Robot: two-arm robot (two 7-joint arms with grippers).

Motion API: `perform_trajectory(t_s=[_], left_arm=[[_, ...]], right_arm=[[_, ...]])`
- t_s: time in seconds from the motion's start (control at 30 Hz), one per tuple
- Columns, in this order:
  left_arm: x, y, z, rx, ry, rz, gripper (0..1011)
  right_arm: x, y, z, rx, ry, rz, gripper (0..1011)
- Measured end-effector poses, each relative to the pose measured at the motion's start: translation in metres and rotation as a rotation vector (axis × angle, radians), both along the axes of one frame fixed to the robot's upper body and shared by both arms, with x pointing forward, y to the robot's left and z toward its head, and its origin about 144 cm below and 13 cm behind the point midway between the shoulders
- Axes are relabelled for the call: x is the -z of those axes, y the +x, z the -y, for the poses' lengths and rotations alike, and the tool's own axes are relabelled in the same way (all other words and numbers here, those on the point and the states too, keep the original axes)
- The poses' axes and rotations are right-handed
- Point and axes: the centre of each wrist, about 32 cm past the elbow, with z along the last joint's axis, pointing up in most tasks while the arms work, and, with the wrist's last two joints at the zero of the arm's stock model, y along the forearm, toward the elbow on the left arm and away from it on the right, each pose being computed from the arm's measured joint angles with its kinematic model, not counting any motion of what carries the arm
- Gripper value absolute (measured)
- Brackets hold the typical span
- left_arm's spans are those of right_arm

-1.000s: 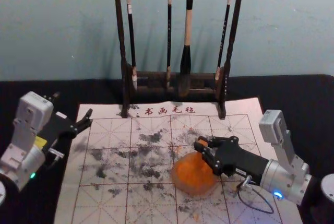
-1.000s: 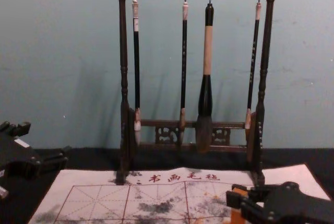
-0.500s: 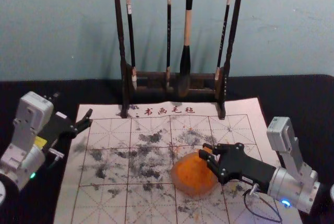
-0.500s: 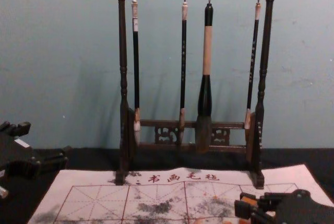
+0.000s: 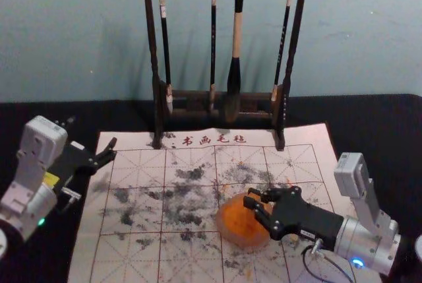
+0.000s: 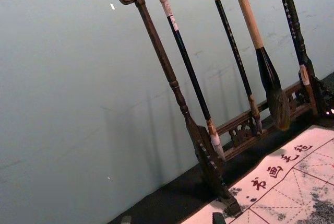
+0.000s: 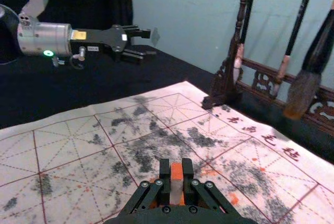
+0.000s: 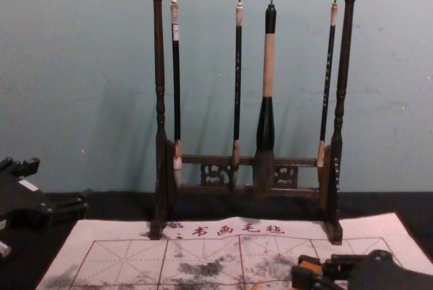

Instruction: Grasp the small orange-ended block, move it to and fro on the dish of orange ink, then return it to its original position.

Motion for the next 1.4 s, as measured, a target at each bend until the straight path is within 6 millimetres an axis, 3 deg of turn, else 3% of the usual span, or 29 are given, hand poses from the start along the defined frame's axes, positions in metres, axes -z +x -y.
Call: perform_trajectory(t_s=[0.67, 1.4], left_arm=[[0.000, 0.000, 0.000, 0.000, 0.000, 0.000, 1001], [0.000, 0.000, 0.000, 0.000, 0.000, 0.000, 1001]], right_arm=[[0.003, 0.007, -0.009, -0.039, -0.001, -0.001, 87], [0.005, 0.019, -0.006, 0.052, 0.003, -0.007, 87]])
